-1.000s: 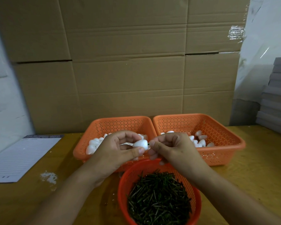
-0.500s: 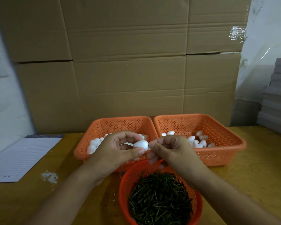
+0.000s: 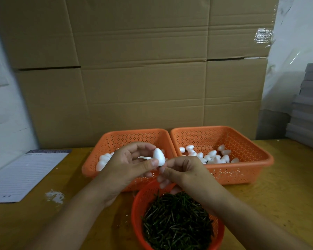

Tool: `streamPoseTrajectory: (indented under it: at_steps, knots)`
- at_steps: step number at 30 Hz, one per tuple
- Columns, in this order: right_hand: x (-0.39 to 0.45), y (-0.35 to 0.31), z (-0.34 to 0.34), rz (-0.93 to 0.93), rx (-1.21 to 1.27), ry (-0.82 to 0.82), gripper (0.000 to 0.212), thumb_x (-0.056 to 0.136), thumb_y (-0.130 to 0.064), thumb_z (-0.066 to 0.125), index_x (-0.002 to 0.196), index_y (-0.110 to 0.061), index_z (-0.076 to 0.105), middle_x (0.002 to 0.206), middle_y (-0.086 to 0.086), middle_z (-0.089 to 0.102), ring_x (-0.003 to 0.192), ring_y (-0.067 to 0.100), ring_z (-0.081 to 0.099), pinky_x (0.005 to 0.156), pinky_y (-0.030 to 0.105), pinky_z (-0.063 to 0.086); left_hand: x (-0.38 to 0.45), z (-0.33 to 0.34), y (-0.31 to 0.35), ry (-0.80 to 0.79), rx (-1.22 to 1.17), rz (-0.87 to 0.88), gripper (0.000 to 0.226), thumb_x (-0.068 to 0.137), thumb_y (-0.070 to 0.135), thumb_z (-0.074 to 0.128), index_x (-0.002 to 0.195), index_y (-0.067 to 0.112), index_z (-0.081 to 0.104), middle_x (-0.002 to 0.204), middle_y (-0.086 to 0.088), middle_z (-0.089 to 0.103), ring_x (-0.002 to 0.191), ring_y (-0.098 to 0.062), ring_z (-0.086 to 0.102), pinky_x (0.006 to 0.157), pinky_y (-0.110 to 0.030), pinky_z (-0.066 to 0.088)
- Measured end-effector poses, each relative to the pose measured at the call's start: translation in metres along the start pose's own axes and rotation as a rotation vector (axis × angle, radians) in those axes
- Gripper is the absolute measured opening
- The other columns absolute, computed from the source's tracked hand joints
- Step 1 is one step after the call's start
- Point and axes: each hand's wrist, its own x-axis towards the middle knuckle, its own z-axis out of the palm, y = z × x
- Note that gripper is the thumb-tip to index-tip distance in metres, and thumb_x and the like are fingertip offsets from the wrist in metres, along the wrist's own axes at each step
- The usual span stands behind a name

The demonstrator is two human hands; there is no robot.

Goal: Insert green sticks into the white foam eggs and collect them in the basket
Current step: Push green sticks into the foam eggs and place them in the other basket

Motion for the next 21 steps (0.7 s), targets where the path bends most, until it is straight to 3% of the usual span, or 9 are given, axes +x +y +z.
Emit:
streamPoseTrajectory:
  at_steps: [8, 21]
  knots:
    - [0.0014, 0.0023, 0.0032, -0.025, -0.006, 0.053, 0.011, 0.094, -0.015, 0.067, 0.089, -0.008, 0.074, 0.079, 0.006, 0.076, 0.067, 0.011, 0.070, 0.052, 0.019, 0.049, -0.0019, 0.0056, 0.0036, -0.002, 0.041, 0.017, 0.021, 0.077, 0.028, 0.081, 0.097, 0.033, 0.076, 0.106, -0.002, 0.077, 0.089, -0.012, 0.074, 0.069, -0.021, 0.057]
    - [-0.0039, -0.0059, 0.0016, -0.037, 0.044, -0.029, 0.020, 0.098, -0.011, 0.059, 0.084, -0.012, 0.073, 0.080, 0.008, 0.075, 0.069, 0.013, 0.069, 0.055, 0.019, 0.050, -0.0016, 0.0036, 0.0024, -0.030, -0.082, -0.057, 0.043, 0.072, 0.028, 0.080, 0.112, 0.014, 0.075, 0.095, -0.010, 0.075, 0.075, -0.011, 0.066, 0.068, -0.023, 0.055]
